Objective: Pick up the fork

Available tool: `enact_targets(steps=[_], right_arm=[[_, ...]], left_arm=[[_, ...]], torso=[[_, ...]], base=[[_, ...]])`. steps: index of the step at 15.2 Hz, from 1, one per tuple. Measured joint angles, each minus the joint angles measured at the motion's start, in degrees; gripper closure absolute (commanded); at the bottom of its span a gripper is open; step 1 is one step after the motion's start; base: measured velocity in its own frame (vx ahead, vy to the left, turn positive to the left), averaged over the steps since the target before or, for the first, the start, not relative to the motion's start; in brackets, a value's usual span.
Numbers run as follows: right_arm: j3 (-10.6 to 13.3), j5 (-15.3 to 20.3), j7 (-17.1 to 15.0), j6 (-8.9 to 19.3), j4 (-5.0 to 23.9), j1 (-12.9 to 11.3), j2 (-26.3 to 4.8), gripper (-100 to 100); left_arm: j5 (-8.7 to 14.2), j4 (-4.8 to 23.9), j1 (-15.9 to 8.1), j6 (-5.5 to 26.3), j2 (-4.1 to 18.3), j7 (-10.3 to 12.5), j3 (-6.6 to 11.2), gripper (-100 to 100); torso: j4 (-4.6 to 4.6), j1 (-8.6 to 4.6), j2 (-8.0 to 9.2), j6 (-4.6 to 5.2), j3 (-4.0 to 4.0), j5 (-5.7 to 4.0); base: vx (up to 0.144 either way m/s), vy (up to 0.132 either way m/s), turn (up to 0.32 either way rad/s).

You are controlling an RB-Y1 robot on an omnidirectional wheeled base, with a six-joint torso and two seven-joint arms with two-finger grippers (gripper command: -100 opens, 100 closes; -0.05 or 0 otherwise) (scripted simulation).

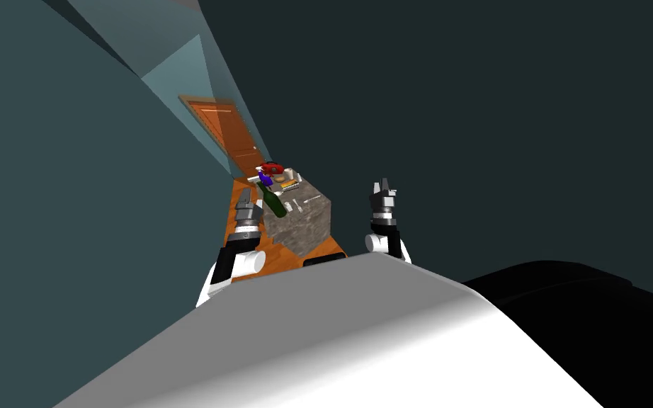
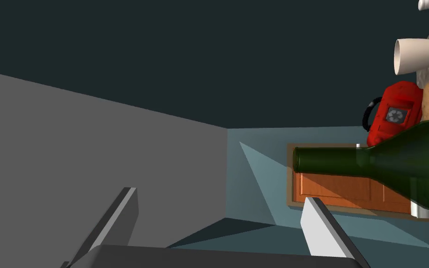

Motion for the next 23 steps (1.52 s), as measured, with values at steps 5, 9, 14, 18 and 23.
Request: enact_targets(steps=[5,9,14,18,23], right_arm=[[0.0,0.0,0.0,0.0,0.0,0.0,0.0,0],[0.0,0.0,0.0,0.0,0.0,0.0,0.0,0],[0.0,0.0,0.0,0.0,0.0,0.0,0.0,0],[0.0,0.0,0.0,0.0,0.0,0.0,0.0,0],[0.0,0.0,0.0,0.0,0.0,0.0,0.0,0]], left_arm=[[0.4,2.7,-2.5,4.9,1.5,-0.4,-0.4,-100],[0.8,4.9,-4.7,8.8,2.7,-0.7,-0.54,-100],[1.2,6.6,-7.2,14.2,3.7,-0.9,-0.58,-100],[1.9,8.7,-9.9,19.3,5.1,-1.2,-0.59,-100],[2.2,11.7,-12.8,25.4,5.8,-1.8,-1.05,-100]], torso=[[0.0,-0.02,0.0,0.01,0.0,0.0],[0.0,-0.02,0.0,0.0,0.0,0.0],[0.0,-0.03,0.01,-0.01,0.01,-0.01],[0.0,-0.02,0.0,0.01,0.0,0.0],[0.0,-0.06,0.0,0.01,0.0,-0.02]], base=[[0.005,0.009,-0.081],[0.005,0.01,-0.064],[0.004,0.008,-0.071],[0.005,0.012,-0.083],[0.006,0.012,-0.061]])
